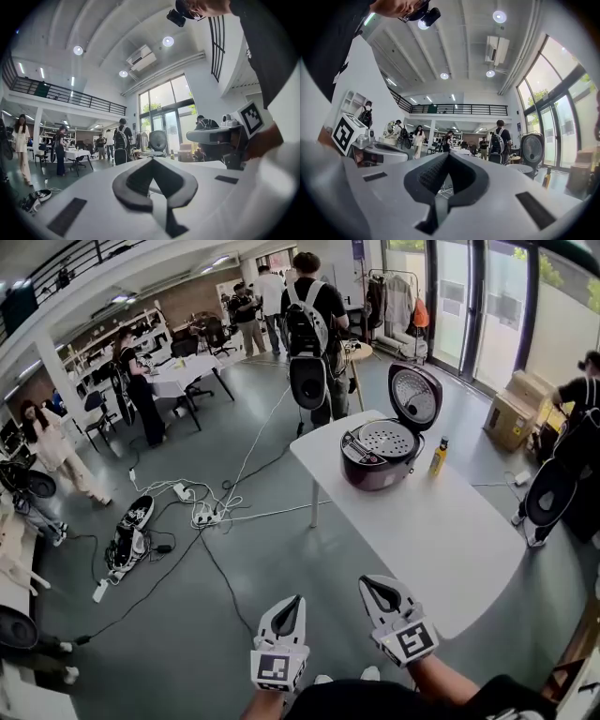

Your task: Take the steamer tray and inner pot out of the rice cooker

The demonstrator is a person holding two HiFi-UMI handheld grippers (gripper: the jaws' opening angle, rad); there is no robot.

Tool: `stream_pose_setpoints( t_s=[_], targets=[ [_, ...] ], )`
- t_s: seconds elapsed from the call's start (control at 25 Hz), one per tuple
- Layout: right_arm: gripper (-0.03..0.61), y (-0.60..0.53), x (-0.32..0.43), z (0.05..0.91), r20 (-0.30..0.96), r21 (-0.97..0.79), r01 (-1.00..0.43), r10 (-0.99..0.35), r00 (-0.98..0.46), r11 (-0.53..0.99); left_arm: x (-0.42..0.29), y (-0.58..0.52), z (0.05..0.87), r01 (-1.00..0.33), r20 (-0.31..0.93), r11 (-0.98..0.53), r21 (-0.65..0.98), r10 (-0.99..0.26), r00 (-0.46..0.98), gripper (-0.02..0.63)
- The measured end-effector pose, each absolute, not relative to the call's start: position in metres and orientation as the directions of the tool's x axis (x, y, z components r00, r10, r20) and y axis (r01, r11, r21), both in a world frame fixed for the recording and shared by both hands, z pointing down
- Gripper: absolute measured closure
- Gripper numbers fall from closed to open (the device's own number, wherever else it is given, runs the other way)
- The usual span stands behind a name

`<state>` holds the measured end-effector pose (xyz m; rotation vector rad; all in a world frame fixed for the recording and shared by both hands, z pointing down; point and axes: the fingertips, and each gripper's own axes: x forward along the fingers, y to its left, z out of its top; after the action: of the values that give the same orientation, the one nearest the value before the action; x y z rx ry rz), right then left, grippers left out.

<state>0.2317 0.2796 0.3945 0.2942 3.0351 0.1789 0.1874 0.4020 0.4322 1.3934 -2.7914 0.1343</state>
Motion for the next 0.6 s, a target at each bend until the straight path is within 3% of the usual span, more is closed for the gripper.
stream_pose_setpoints(
  t_s=[0.4, 0.48, 0.56, 0.6],
  targets=[
    [0.578, 0.302, 0.228, 0.391, -0.136, 0.144, 0.140, 0.159, -0.978, 0.980, 0.161, 0.440, 0.440, -0.756, 0.082, 0.652, -0.055, -0.751, -0.655, 0.598],
    [0.471, 0.300, 0.225, 0.392, -0.125, 0.147, 0.131, 0.149, -0.981, 0.980, 0.155, 0.443, 0.439, -0.751, 0.082, 0.657, -0.058, -0.747, -0.660, 0.533],
    [0.328, 0.296, 0.219, 0.395, -0.109, 0.146, 0.114, 0.130, -0.985, 0.983, 0.147, 0.444, 0.437, -0.747, 0.076, 0.662, -0.055, -0.744, -0.664, 0.420],
    [0.288, 0.294, 0.215, 0.396, -0.106, 0.140, 0.101, 0.116, -0.988, 0.985, 0.142, 0.445, 0.435, -0.742, 0.068, 0.668, -0.051, -0.739, -0.670, 0.366]
  ],
)
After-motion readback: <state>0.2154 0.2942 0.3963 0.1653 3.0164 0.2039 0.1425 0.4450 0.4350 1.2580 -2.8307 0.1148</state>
